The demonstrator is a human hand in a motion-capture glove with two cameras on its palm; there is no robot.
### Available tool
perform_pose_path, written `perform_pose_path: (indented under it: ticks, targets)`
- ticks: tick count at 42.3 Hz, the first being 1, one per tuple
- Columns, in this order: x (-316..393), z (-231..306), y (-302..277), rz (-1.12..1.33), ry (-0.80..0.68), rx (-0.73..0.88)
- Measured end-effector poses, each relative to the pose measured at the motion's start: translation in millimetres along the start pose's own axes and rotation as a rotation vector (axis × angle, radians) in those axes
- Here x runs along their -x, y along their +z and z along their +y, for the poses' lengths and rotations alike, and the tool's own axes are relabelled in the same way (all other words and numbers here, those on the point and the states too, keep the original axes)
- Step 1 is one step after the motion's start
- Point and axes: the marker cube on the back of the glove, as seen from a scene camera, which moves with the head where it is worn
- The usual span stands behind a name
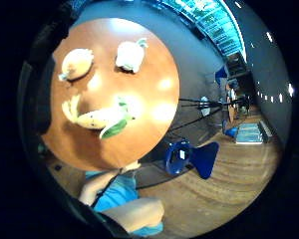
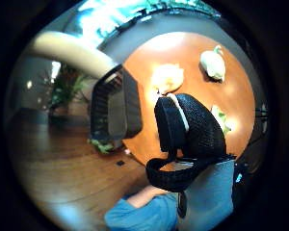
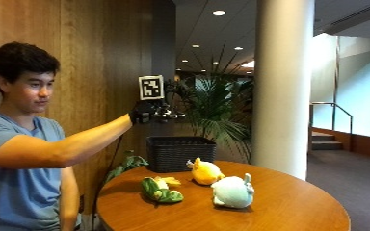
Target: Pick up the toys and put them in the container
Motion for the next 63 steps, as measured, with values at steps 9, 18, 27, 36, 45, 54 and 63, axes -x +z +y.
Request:
perform_pose_path:
  ticks: [9, 18, 27, 36, 45, 54, 63]
  targets:
    - [-15, 4, 7, 0.122, -0.137, 0.008]
    - [-19, 2, 7, 0.154, -0.068, -0.001]
    - [-22, 2, 6, 0.116, -0.052, -0.005]
    - [-32, 6, 23, 0.190, -0.074, -0.003]
    - [-58, 9, 72, 0.168, 0.055, 0.065]
    - [-90, 22, 136, 0.289, -0.094, 0.201]
    - [-93, 29, 179, 0.205, -0.086, 0.225]
